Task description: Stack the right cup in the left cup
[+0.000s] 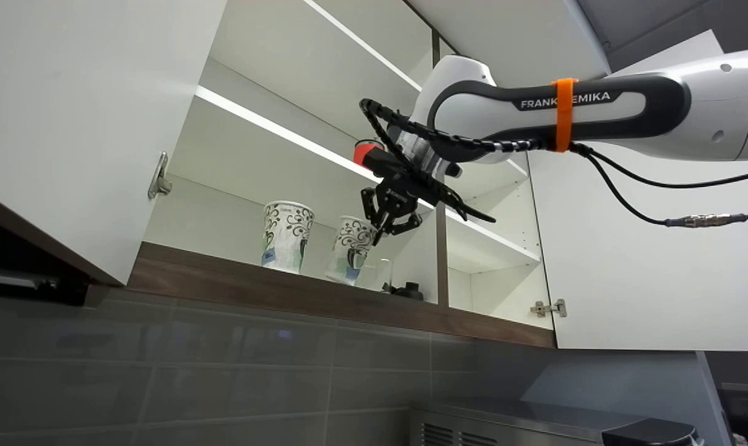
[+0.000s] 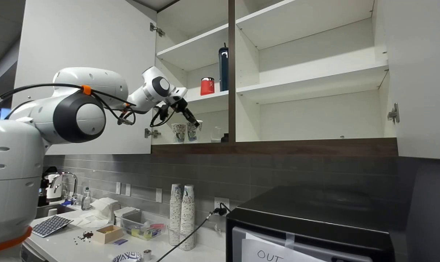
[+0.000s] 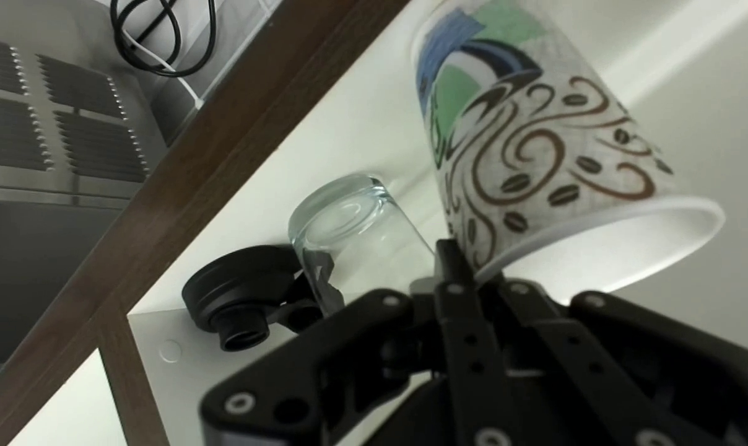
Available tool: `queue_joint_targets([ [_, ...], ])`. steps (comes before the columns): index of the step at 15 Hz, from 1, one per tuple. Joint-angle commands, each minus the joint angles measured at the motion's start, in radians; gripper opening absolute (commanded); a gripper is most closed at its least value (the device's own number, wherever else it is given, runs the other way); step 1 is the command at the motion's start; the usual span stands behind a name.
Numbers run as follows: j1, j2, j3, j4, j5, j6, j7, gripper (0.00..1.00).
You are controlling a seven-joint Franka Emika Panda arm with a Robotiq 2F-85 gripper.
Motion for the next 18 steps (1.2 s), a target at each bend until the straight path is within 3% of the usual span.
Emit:
queue_joint_targets([
  [1,-0.008,-0.018,-0.008,0.011,0.032,-0.013,0.0,0.01],
  [4,-0.019,-0.035,-0.024,0.014,0.101,-0.012,0.014,0.01],
  [11,-0.041,-0.054,-0.078,0.02,0.411,0.013,0.059,0.01],
  [18,-0.054,-0.058,-0.117,-0.002,0.605,0.131,0.16,0.01],
])
